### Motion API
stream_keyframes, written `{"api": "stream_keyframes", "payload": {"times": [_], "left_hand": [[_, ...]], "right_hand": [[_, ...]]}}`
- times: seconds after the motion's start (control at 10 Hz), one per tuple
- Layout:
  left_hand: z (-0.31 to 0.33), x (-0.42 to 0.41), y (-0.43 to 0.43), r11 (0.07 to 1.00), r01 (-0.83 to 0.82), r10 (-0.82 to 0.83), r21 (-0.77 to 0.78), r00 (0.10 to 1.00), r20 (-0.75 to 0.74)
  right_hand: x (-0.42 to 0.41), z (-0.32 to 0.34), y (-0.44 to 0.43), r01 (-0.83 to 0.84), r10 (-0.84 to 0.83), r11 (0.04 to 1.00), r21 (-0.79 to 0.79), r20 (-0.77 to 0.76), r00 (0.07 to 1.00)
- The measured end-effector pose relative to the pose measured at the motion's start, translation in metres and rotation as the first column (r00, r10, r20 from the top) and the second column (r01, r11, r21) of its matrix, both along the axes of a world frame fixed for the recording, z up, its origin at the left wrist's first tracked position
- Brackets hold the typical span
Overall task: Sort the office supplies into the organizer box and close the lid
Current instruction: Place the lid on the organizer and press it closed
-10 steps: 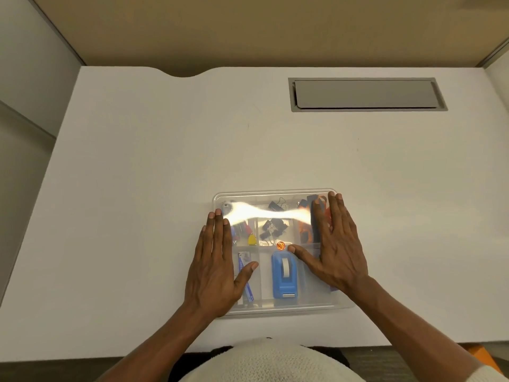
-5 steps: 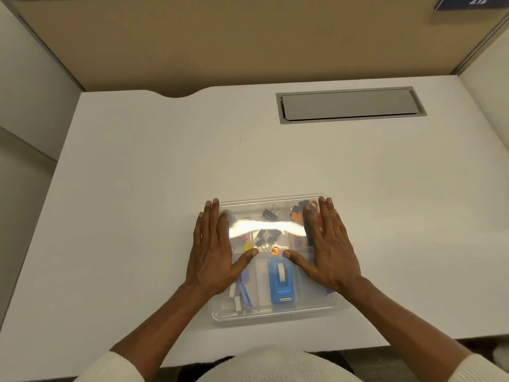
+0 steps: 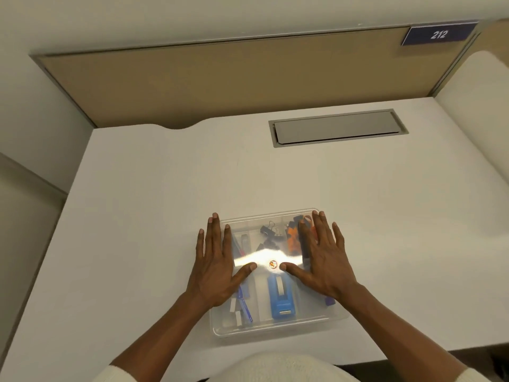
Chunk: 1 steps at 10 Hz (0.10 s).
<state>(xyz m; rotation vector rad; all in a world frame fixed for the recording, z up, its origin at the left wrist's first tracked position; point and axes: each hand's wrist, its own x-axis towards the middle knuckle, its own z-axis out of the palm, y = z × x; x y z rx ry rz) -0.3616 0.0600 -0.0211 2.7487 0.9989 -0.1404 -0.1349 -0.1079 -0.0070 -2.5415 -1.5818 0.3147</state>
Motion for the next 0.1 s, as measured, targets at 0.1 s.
{"api": "stream_keyframes", "payload": {"times": [0.1], "left_hand": [[0.0124, -0.0009, 0.0012, 1.000, 0.008, -0.008, -0.009, 1.000, -0.007]], "right_hand": [[-0.0002, 0.0048, 0.0058, 0.026, -0.026, 1.000, 0.014, -0.013, 1.000]]}}
